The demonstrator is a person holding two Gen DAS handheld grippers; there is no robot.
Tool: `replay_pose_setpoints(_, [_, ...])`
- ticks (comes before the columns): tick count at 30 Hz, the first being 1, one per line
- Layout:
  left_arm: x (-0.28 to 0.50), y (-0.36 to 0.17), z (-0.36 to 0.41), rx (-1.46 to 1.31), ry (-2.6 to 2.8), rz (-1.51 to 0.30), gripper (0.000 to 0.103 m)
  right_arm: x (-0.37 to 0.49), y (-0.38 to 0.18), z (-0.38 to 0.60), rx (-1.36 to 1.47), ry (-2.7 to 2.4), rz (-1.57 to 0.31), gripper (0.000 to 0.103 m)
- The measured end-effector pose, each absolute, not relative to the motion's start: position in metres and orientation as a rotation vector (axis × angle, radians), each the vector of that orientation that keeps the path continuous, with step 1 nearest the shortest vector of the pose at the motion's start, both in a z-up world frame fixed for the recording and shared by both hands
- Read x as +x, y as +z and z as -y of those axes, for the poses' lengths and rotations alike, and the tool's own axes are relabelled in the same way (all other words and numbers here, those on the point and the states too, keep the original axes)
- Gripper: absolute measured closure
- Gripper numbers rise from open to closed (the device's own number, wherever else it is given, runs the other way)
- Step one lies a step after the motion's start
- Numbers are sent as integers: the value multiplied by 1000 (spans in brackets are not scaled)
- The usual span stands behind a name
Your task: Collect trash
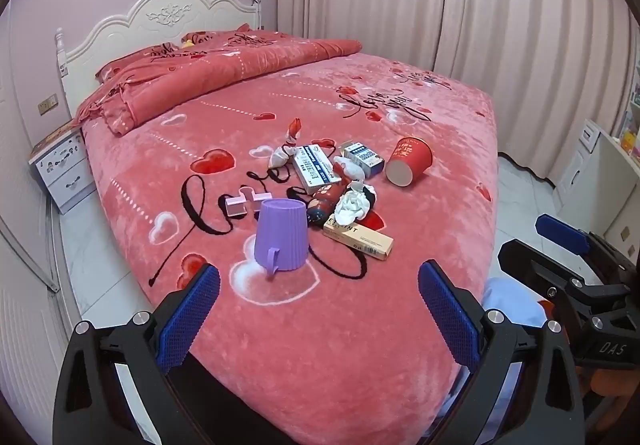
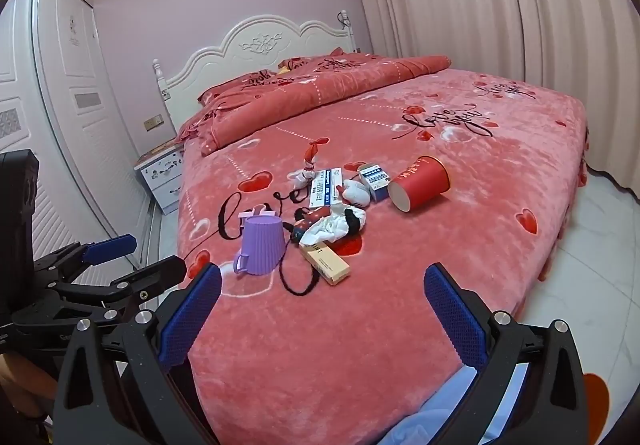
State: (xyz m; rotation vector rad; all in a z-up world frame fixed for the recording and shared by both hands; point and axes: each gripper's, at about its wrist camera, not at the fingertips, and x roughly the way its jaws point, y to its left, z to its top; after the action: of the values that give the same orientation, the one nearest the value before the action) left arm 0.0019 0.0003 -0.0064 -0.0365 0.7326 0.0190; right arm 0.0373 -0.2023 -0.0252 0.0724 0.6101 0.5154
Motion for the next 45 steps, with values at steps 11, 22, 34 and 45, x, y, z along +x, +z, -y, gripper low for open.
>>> replay_pose_setpoints(11, [1,-8,-2,-43,19,-735,6,38,-25,201,78,517,-624,4])
replay_pose_setpoints(22, [1,-9,1,-38,16,-745,6,39,-27,201,80,518,-627,4])
replay_pose_setpoints(34, [2,-9,3,-34,17,-754,6,39,-29,202,80,519,-629,4])
replay_pose_setpoints(45, [2,-10,1,-38,16,-755,6,37,-32,203,80,520,-632,4])
